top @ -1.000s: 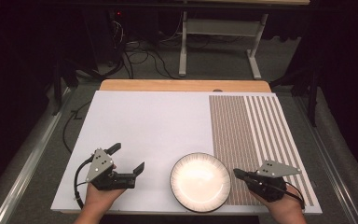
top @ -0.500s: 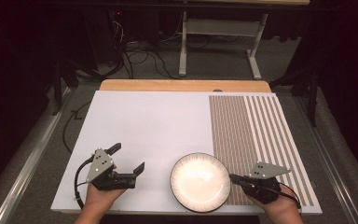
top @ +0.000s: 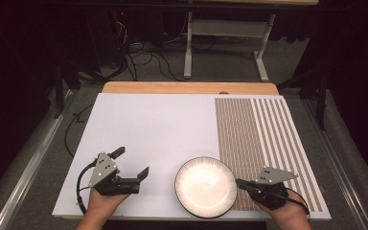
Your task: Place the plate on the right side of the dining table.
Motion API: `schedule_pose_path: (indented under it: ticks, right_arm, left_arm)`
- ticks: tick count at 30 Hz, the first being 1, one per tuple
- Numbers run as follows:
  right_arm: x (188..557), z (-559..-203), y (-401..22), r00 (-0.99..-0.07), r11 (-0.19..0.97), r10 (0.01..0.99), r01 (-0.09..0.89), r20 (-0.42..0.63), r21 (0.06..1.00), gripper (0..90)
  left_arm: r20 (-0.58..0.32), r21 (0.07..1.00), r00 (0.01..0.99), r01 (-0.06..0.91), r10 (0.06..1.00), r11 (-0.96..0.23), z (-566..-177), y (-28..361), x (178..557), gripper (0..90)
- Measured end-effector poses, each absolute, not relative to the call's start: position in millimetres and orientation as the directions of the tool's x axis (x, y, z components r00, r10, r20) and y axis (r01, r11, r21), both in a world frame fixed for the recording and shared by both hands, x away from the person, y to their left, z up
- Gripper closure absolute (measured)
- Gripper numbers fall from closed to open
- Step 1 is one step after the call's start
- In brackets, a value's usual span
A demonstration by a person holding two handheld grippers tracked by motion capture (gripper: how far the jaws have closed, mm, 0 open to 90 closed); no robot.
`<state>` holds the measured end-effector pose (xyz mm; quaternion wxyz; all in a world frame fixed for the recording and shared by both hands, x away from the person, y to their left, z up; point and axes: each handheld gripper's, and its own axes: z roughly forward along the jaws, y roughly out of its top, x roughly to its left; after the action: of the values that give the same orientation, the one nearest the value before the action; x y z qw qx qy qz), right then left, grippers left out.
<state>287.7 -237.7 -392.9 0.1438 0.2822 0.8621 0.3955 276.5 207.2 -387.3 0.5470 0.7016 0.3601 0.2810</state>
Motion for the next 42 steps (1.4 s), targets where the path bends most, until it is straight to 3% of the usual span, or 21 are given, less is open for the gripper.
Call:
schedule_pose_path:
  ticks: [42]
  right_arm:
    - [287, -399, -219, -0.824, 0.533, 0.566, 0.373, 0.007, 0.760, 90.0]
  left_arm:
    - [0.006, 0.972, 0.588, 0.186, 0.809, -0.143, -385, 208, 275, 0.0]
